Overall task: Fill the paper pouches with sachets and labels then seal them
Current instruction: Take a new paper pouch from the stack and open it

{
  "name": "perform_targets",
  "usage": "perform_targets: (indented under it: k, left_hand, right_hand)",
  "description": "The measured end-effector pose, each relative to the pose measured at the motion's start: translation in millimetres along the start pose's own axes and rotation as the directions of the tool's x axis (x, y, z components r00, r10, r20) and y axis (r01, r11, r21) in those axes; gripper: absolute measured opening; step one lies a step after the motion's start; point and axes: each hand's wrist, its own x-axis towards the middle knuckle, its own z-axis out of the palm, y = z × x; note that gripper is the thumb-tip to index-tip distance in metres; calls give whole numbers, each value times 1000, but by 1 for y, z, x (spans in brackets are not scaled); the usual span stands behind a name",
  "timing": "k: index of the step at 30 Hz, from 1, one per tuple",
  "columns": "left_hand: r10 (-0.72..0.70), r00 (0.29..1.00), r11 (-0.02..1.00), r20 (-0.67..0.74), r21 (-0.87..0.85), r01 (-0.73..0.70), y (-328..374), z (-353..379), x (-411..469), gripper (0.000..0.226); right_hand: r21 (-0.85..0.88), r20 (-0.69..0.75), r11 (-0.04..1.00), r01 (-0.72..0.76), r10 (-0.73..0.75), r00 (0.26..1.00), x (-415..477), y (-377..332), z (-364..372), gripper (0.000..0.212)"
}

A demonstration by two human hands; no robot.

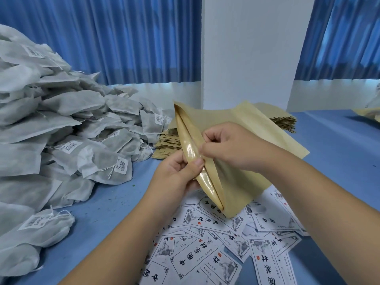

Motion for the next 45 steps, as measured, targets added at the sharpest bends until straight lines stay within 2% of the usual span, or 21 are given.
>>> perform_targets:
  k: [6, 8, 10, 11, 13, 15, 18, 21, 23, 26, 29, 34, 36, 37, 39, 41, 42, 43, 45]
  left_hand:
    - [-90, 995, 971, 47, -220, 98, -2, 9, -2, 13]
    - [-86, 996, 960, 9, -267, 86, -1, 11, -1, 14]
    - [-85, 992, 966, -97, -253, 58, 2, 11, 0, 13]
    - [-71, 986, 981, -152, -189, 41, 4, 11, 1, 10]
    - [-28, 973, 998, -229, 50, 40, 9, 13, 0, 10]
    - [7, 969, 970, -247, 238, 53, 13, 19, -2, 9]
    - [-60, 967, 950, -249, 282, 132, 16, 27, -6, 12]
    - [-142, 959, 911, -245, 348, 224, 22, 29, -7, 18]
    - [-138, 963, 859, -231, 456, 232, 23, 30, -7, 21]
    - [-79, 967, 799, -243, 565, 207, 21, 30, -7, 14]
    - [-107, 959, 823, -264, 517, 234, 24, 28, -6, 17]
    - [-339, 910, 871, -238, 287, 399, 27, 22, -4, 16]
    - [-357, 906, 863, -227, 291, 413, 24, 19, -4, 25]
    - [-324, 910, 861, -259, 317, 397, 23, 18, -4, 32]
    - [-133, 916, 849, -379, 432, 303, 19, 17, -2, 40]
    - [82, 904, 784, -420, 587, 202, 17, 18, -1, 51]
    - [109, 897, 788, -428, 587, 184, 16, 18, -1, 56]
    - [52, 896, 847, -441, 495, 194, 15, 19, -2, 59]
    - [-194, 896, 939, -399, 190, 287, 16, 21, -3, 52]
  right_hand:
    - [-36, -16, 999, 21, -22, 1000, -1, -4, -7, 29]
    - [-14, -32, 1000, 20, -20, 999, -1, -6, -10, 33]
    - [27, -49, 1000, 5, -3, 999, -2, -9, -14, 33]
    - [20, -54, 1000, 2, -1, 999, -3, -11, -15, 31]
    - [-46, -62, 999, 6, -9, 998, -4, -17, -12, 27]
    - [-147, -74, 989, 30, -41, 996, -4, -25, -3, 25]
    - [-347, -83, 936, 56, -91, 992, -5, -34, 8, 22]
    - [-402, -63, 915, 35, -66, 996, -8, -39, 4, 20]
    - [-448, -41, 894, 18, -41, 998, -10, -42, 2, 18]
    - [-516, -45, 857, 4, -32, 999, -12, -47, -1, 15]
    - [-549, -68, 836, -10, -33, 997, -16, -53, -11, 14]
    - [-535, -102, 844, -30, -30, 994, -21, -57, -19, 13]
    - [-514, -118, 857, -29, -37, 992, -20, -58, -13, 19]
    - [-509, -122, 861, -27, -41, 992, -19, -57, -8, 21]
    - [-525, -116, 851, -28, -39, 992, -16, -55, 2, 24]
    - [-571, -124, 820, -42, -35, 992, -13, -52, 8, 27]
    - [-583, -131, 811, -47, -36, 991, -13, -52, 8, 29]
    - [-585, -141, 810, -50, -40, 989, -12, -52, 8, 30]
    - [-574, -164, 817, -54, -51, 985, -12, -55, 6, 29]
